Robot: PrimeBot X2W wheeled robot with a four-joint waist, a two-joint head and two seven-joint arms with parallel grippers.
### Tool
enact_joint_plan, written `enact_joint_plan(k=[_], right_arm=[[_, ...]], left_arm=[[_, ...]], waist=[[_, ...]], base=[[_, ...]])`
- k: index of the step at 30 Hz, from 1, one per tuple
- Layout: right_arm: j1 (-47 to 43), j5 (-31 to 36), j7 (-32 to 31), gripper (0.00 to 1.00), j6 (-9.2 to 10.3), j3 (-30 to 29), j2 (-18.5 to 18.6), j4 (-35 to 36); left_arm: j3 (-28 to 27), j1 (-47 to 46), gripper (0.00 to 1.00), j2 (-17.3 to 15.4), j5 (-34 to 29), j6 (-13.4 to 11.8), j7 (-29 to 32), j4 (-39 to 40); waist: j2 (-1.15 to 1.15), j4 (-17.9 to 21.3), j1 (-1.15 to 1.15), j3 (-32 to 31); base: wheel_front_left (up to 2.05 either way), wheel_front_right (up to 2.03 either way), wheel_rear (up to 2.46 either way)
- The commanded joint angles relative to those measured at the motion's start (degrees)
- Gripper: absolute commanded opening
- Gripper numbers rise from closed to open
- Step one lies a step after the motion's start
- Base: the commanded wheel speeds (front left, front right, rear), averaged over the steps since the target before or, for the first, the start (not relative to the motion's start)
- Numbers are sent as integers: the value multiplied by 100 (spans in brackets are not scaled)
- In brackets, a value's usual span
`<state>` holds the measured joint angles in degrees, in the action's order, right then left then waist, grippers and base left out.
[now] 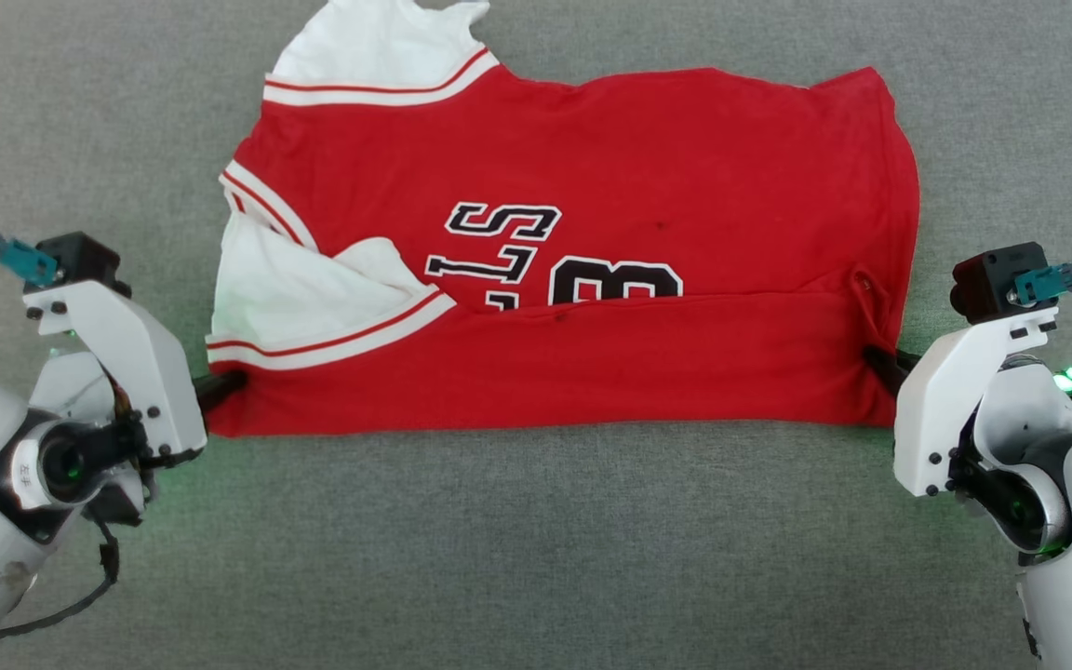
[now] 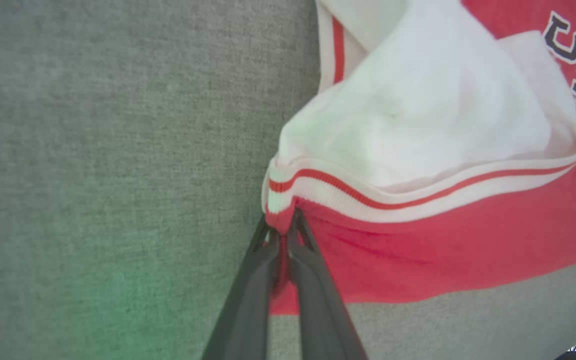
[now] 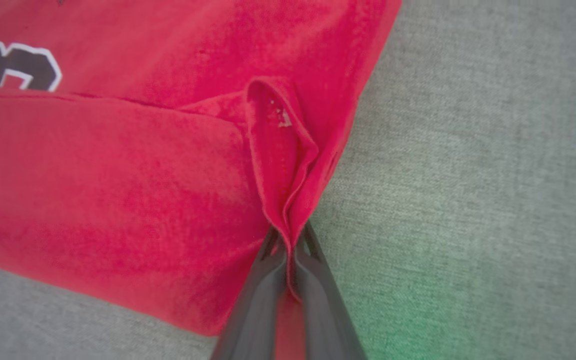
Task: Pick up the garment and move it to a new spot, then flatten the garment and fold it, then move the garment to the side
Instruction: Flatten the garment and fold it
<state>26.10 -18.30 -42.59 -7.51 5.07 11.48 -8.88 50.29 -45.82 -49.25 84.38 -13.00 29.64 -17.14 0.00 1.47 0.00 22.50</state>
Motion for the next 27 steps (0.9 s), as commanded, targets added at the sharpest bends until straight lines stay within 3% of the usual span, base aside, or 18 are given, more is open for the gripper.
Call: enact_joint_plan(k=[1,12,27], right_arm=[[-112,2,-101,0,4,35,46,-148],[-263,-217,-233,0,5,-57,336,313],[-983,-670,-1037,0,5,141,795,1274]], left_arm=[[84,134,0,81,1,-11,-4,-114],[-39,198,0,-183,136,-102,92,197],[33,711,0,-674,301,-650,255,1332]], waist=[[0,0,0,-35],[0,-88,0,-322],[0,-255,0,-624]], base=[[0,0,0],[0,0,0],[0,0,0]])
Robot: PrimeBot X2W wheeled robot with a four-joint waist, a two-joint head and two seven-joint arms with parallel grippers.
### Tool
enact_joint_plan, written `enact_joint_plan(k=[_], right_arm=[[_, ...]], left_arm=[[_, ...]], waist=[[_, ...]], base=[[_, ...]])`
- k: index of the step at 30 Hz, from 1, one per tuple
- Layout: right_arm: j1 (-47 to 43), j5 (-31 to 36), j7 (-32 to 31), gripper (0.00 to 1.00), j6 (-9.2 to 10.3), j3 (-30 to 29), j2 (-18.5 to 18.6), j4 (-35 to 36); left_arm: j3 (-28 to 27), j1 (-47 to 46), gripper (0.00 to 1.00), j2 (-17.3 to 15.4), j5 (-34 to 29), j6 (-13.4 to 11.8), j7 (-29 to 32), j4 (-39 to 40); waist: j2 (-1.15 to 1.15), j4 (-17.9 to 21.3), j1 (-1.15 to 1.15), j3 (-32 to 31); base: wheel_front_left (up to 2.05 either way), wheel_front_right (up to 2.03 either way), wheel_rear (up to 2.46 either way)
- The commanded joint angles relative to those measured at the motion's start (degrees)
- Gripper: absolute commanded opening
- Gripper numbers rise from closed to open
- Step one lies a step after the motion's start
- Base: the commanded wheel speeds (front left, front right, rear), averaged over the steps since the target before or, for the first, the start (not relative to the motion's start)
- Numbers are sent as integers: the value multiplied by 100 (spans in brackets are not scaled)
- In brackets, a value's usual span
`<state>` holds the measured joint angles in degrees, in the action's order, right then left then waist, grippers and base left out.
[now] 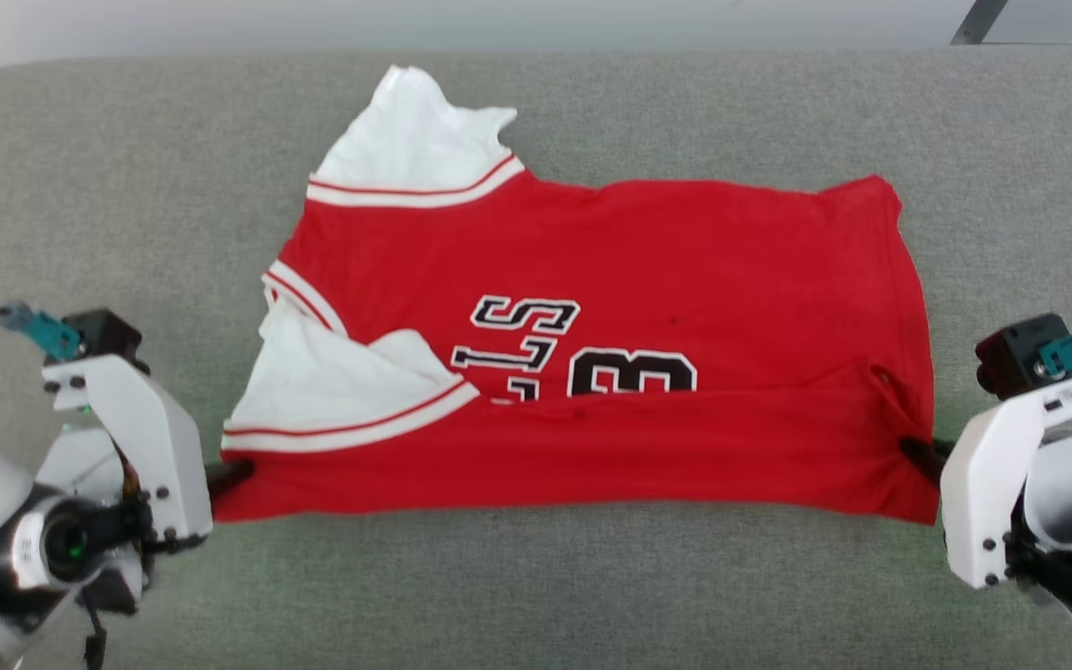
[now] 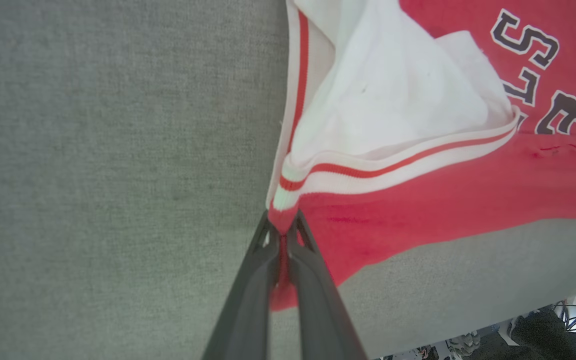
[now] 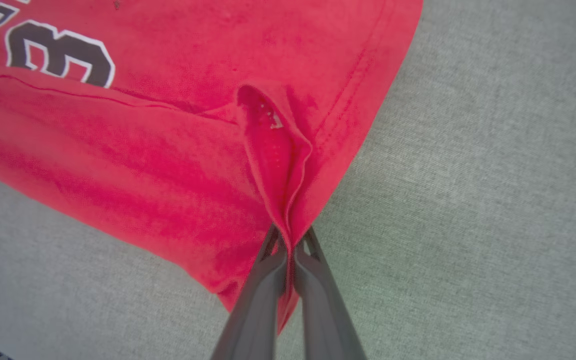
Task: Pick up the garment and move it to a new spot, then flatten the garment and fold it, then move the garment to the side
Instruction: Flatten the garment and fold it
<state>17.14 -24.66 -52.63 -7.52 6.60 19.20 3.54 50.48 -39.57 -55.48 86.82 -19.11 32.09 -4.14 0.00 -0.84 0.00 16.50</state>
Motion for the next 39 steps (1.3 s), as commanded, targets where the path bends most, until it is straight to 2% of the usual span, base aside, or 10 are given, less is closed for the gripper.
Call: enact_joint_plan(k=[1,9,16,17,18,20,21,30,34,39], right_arm=[[-151,-72,-88,0,6,-19,46,104],[-606,-179,-444,0,6,-146,136,436],[-675,-159,-376,0,6,-214,17,496],[-672,-147,-367,13,6,-199,2,502],[-674,-139,-356,40,6,-187,-14,507],[-668,-149,-336,61,6,-171,-43,517],[-670,-153,-317,100,6,-169,-51,537],[-746,-201,-183,100,6,-345,-149,704],[-789,-157,12,100,6,-469,-244,879],[-606,8,749,100,5,-591,-427,1172]], left_arm=[[20,140,0,-90,61,-99,9,114],[111,599,0,-254,198,-354,-25,595],[97,736,0,-255,200,-315,-140,623],[96,732,1,-257,187,-317,-154,621],[100,715,7,-275,172,-312,-147,628],[90,662,14,-314,135,-289,-128,670],[75,637,23,-340,120,-274,-126,689],[-13,429,47,-669,5,-353,14,940],[-94,182,86,-827,-166,-370,58,1060],[-273,-242,100,-797,-429,-401,-62,920]], waist=[[0,-31,0,-35],[0,-29,0,-85],[0,37,0,-91],[0,48,0,-98],[0,62,0,-106],[0,96,0,-126],[0,113,0,-136],[0,269,0,-187],[0,360,0,-178],[0,530,0,-106]], base=[[0,0,0],[0,0,0],[0,0,0],[0,0,0],[0,0,0],[0,0,0],[0,0,0],[0,0,0],[0,0,0],[0,0,0]])
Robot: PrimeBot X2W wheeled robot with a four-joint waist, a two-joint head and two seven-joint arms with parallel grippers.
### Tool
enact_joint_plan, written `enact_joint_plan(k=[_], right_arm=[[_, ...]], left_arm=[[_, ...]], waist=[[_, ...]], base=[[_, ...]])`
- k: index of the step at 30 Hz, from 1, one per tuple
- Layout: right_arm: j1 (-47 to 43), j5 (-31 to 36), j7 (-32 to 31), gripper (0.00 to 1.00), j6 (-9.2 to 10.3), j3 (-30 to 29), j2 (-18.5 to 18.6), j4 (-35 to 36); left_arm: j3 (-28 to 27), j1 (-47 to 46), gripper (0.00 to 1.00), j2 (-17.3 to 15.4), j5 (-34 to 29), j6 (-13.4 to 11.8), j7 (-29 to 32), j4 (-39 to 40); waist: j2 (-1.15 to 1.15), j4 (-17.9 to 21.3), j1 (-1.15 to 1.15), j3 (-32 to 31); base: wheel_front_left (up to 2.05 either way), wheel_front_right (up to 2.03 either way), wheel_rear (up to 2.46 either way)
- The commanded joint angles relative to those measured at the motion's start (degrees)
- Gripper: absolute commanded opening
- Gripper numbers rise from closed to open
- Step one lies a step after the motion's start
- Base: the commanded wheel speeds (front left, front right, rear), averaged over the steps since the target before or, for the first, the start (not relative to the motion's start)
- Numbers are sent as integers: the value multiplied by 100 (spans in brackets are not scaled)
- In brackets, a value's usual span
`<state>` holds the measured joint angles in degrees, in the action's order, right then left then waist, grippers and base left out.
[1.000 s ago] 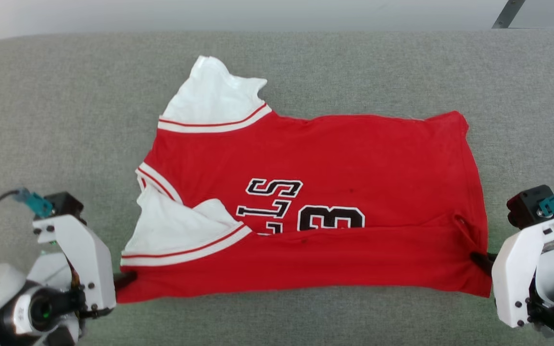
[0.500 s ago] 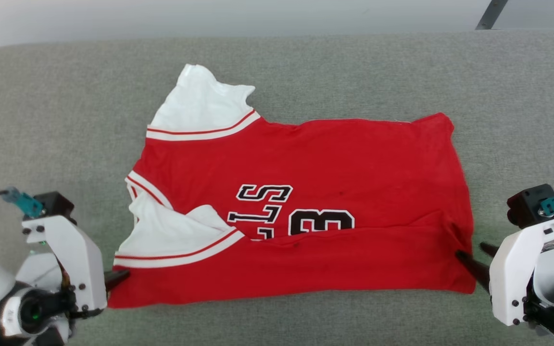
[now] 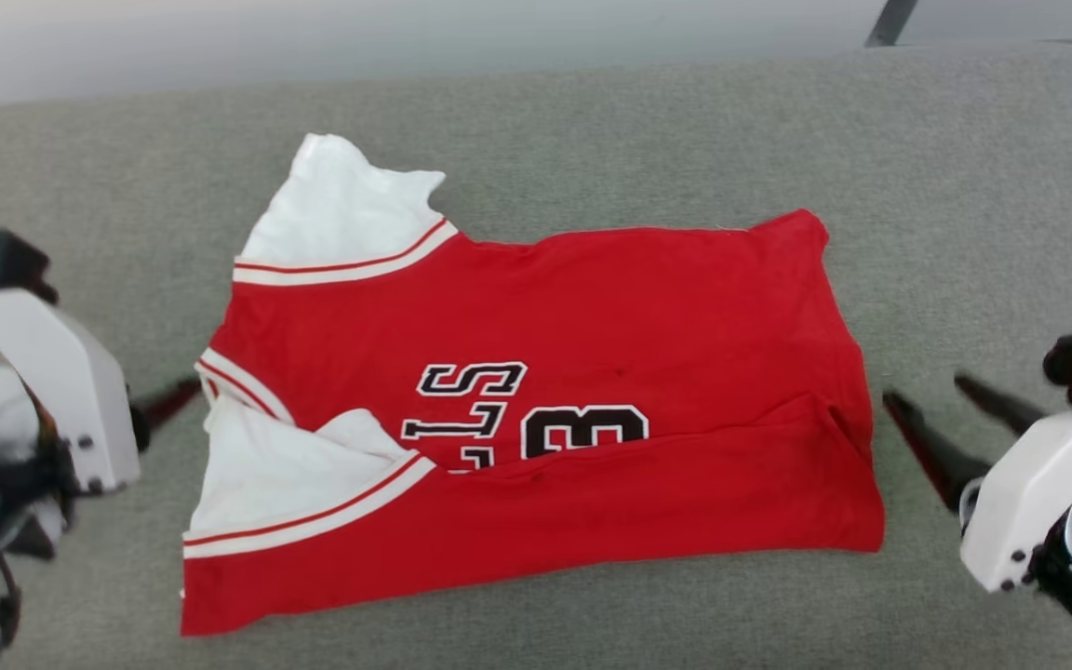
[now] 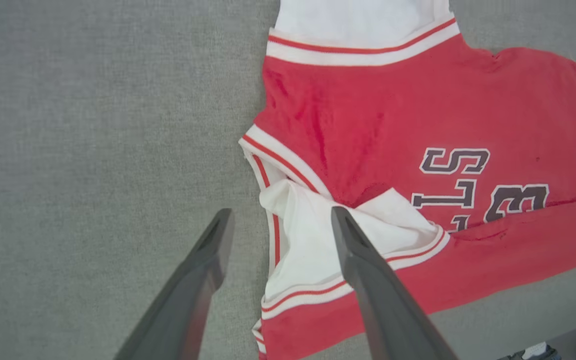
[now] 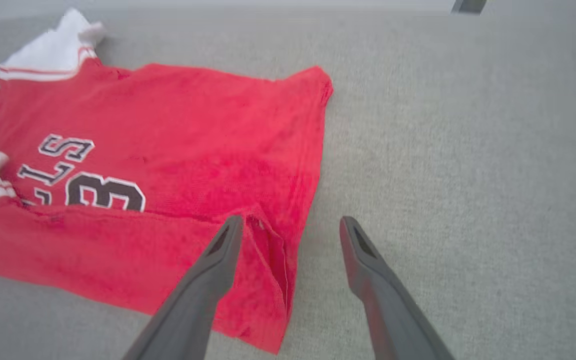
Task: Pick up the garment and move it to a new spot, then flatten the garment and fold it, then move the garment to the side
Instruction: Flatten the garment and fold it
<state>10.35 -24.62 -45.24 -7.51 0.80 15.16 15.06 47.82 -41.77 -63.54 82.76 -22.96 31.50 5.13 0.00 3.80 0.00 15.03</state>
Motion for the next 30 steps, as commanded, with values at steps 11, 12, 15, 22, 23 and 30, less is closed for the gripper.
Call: enact_joint_plan(k=[11,12,15,22,23,30], right_arm=[[606,737,2785,100,4,92,-234,280],[638,810,3002,100,4,100,-251,274],[715,968,3581,100,5,66,-317,257],[796,1007,4085,100,4,50,-521,181],[804,1013,4108,100,4,71,-539,176],[841,925,4268,100,4,154,-634,143]], left_arm=[[-280,-1325,100,548,-1010,833,-713,-953],[-305,-1423,100,612,-1060,903,-792,-1077],[-310,-1691,100,804,-1253,1120,-985,-1423],[-206,-2252,100,1080,-1483,1544,-855,-2286],[-173,-2345,100,1089,-1521,1591,-782,-2399],[-22,-2821,100,1134,-1586,1641,-87,-3218]], waist=[[0,598,0,411],[0,643,0,456],[0,764,0,604],[0,1040,0,1012],[0,1082,0,1076],[0,1316,0,1436]], base=[[0,0,0],[0,0,0],[0,0,0],[0,0,0],[0,0,0],[0,0,0]])
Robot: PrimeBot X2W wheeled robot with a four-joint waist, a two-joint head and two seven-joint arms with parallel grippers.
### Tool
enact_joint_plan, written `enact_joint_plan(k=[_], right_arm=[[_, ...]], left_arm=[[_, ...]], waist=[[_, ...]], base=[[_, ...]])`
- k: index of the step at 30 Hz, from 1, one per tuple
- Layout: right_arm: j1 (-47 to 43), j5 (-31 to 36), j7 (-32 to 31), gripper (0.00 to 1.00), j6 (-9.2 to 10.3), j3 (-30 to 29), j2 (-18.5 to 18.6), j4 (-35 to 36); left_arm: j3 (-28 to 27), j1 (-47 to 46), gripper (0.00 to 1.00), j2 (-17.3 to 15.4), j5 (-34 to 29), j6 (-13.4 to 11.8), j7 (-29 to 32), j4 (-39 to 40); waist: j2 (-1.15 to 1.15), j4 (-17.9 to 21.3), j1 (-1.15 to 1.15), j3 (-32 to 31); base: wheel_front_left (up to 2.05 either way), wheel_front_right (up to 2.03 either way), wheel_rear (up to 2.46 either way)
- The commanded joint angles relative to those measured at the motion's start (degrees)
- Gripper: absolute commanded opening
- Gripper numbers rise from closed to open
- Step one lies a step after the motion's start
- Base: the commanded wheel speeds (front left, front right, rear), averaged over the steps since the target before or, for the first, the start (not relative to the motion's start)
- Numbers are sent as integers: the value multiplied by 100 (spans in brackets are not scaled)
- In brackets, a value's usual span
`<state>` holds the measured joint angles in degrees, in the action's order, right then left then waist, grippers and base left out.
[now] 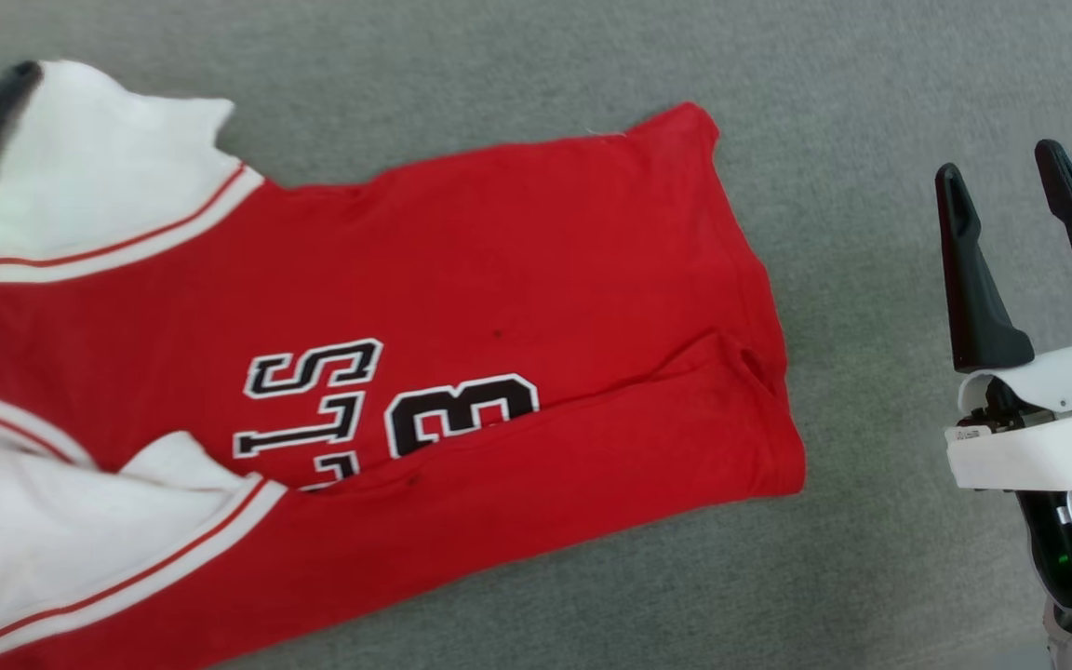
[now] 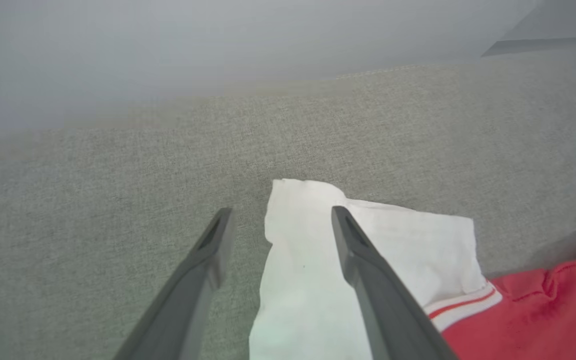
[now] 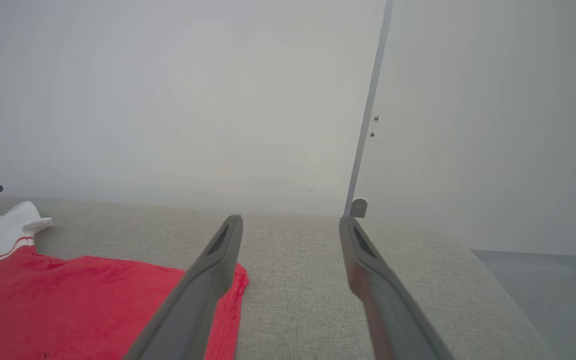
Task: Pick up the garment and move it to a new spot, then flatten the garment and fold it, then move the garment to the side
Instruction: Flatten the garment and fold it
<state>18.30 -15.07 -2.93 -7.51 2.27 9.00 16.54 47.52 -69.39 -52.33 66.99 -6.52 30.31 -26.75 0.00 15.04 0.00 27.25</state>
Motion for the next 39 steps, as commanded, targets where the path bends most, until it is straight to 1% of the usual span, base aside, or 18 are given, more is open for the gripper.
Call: enact_joint_plan(k=[1,7,11,12,13,14,16,21,24,27,28,30,33,35,39], right_arm=[[55,-35,67,100,5,-4,-40,-11],[87,-45,106,100,5,-32,-85,-93],[136,-60,74,100,5,-58,-109,-119],[142,-50,64,100,4,-51,-110,-117],[133,-74,17,100,4,-32,-113,-135],[147,-93,-11,100,5,-29,-117,-144],[181,-145,-134,100,4,31,-110,-159],[294,-384,-622,100,4,181,-94,-146],[486,-492,-1129,100,4,254,-83,-197],[796,-525,-1774,100,4,227,-129,-314],[904,-543,-2031,100,4,202,-168,-403],[1195,-469,-2540,100,4,266,-115,-561],[1696,-597,-3145,100,4,366,-168,-897],[2071,-571,-3449,100,4,442,-51,-1165],[2749,-647,-3941,100,4,497,-72,-1858]], left_arm=[[40,-106,100,30,-8,18,142,-136],[132,-267,100,137,112,27,684,-550],[303,-255,100,213,49,-46,1004,-770],[332,-251,90,244,69,-65,1083,-818],[349,-233,58,289,105,-70,1149,-871],[345,-216,0,339,152,-65,1211,-917],[354,-199,0,399,235,-47,1341,-958],[332,-310,0,476,178,34,1205,-1018],[347,-358,0,529,160,54,1208,-1071],[352,-422,0,621,142,43,1186,-1124],[358,-443,0,662,135,50,1180,-1146],[371,-490,0,741,117,68,1157,-1183],[387,-567,0,883,99,108,1116,-1229],[384,-628,0,982,96,121,1092,-1265],[409,-761,0,1154,53,171,1036,-1370]], waist=[[0,212,0,253],[0,268,0,396],[0,259,0,452],[0,254,0,465],[0,245,0,475],[0,237,0,483],[0,215,0,491],[0,167,0,493],[0,122,0,475],[0,65,0,457],[0,44,0,449],[0,-2,0,444],[0,-82,0,456],[0,-140,0,486],[0,-241,0,560]], base=[[0,0,0],[0,0,0],[0,0,0],[0,0,0],[0,0,0],[0,0,0],[0,0,0],[0,0,0],[0,0,0],[0,0,0],[0,0,0],[0,0,0],[0,0,0],[0,0,0],[0,0,0]])
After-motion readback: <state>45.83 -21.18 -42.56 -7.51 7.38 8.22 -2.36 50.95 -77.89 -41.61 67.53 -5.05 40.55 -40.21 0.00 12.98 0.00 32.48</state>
